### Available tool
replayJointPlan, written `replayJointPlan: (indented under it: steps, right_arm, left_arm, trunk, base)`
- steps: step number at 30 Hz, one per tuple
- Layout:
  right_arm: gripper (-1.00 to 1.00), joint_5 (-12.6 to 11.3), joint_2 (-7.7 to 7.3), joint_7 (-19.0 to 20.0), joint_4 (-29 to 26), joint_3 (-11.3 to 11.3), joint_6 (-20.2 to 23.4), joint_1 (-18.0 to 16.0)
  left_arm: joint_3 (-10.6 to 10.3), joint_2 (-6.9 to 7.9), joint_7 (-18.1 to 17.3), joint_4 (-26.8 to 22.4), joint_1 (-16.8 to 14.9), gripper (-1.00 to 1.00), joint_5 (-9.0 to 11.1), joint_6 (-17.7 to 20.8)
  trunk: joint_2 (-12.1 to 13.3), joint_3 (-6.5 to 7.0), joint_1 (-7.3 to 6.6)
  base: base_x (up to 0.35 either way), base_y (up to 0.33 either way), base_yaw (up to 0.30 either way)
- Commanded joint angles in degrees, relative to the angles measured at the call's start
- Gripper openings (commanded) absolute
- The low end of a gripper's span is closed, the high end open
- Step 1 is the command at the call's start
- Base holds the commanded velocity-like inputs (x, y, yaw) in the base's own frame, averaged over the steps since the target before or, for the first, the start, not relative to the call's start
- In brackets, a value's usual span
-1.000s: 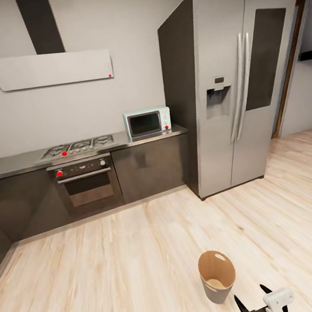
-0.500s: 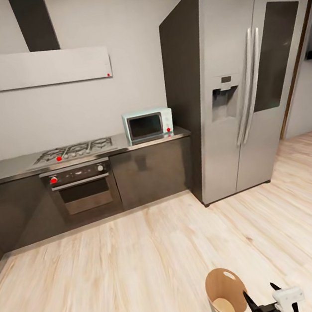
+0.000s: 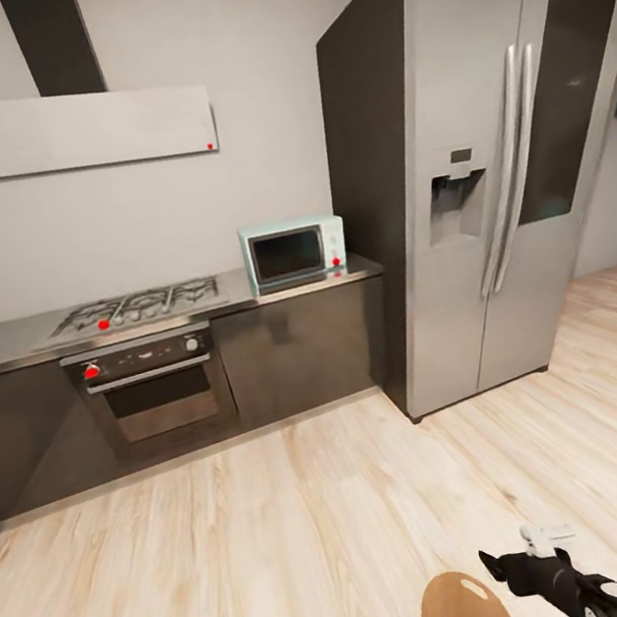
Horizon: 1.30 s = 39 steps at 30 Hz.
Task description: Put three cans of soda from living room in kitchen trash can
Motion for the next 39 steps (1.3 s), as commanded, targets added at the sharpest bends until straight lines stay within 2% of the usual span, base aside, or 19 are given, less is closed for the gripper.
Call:
replayJointPlan:
  steps: [1,5,6,7,9,10,11,12,17,22,36,39]
  right_arm:
    - [1.0,0.0,-0.27,-0.1,0.6,0.0,2.2,-1.3]
    - [1.0,0.1,-1.9,-0.3,4.8,0.0,8.6,-7.2]
    - [1.0,0.1,-2.91,-0.3,8.0,0.0,10.3,-10.4]
    - [1.0,0.1,-3.45,-0.3,9.8,0.0,10.9,-12.0]
    - [1.0,0.1,-6.04,-0.3,18.2,0.0,12.9,-19.6]
    - [1.0,0.1,-6.66,-0.3,20.3,0.0,13.2,-21.4]
    - [1.0,0.1,-6.66,-0.3,20.3,0.0,13.2,-21.4]
    - [1.0,0.1,-7.88,-0.3,24.8,0.0,13.7,-25.0]
    - [1.0,0.2,-10.38,-0.3,36.8,0.3,14.3,-33.9]
    - [1.0,0.3,-10.85,-0.4,42.4,0.9,14.4,-37.4]
    - [1.0,-0.1,-10.61,-0.4,43.4,0.5,14.9,-37.9]
    - [1.0,-0.1,-10.52,-0.4,43.4,0.8,15.1,-38.0]
  left_arm:
    - [0.0,-0.01,0.0,0.0,0.0,1.0,0.0,0.0]
    - [0.0,-0.03,0.0,0.0,0.0,1.0,0.0,0.0]
    - [0.0,-0.07,0.0,0.1,0.0,1.0,0.0,0.0]
    - [0.0,-0.1,0.0,0.1,0.0,1.0,0.0,0.0]
    - [0.0,-0.17,0.0,0.1,0.0,1.0,0.0,0.0]
    - [0.0,-0.18,0.0,0.1,0.0,1.0,0.0,0.0]
    - [0.0,-0.18,0.0,0.1,0.0,1.0,0.0,0.0]
    - [0.0,-0.19,0.0,0.1,0.0,1.0,0.0,0.0]
    - [-0.2,-0.21,0.0,0.1,0.0,1.0,0.0,0.0]
    - [-0.2,-0.22,0.0,0.0,0.0,1.0,0.0,0.0]
    - [-0.2,-0.25,0.0,-0.1,0.0,1.0,0.0,0.1]
    - [-0.2,-0.32,0.0,-0.1,0.0,1.0,0.1,1.8]
  trunk:
    - [0.0,0.0,0.0]
    - [0.0,0.0,0.0]
    - [0.0,0.0,0.0]
    - [0.0,0.0,0.0]
    - [0.0,0.0,0.0]
    - [0.0,0.0,0.0]
    - [0.0,0.0,0.0]
    - [0.0,0.0,0.0]
    - [0.0,0.0,0.0]
    - [0.0,0.0,0.0]
    - [0.0,0.0,0.0]
    - [0.0,0.0,0.0]
  base:
    - [0.298,0.0,0.0]
    - [0.191,0.0,0.0]
    - [0.085,0.0,0.0]
    - [0.068,0.0,0.0]
    - [0.036,0.0,0.0]
    - [0.022,0.0,0.0]
    - [0.022,0.0,0.0]
    - [0.014,0.0,0.0]
    - [0.007,0.0,0.0]
    - [0.001,0.0,0.0]
    - [0.0,0.0,0.0]
    - [0.0,0.0,0.0]
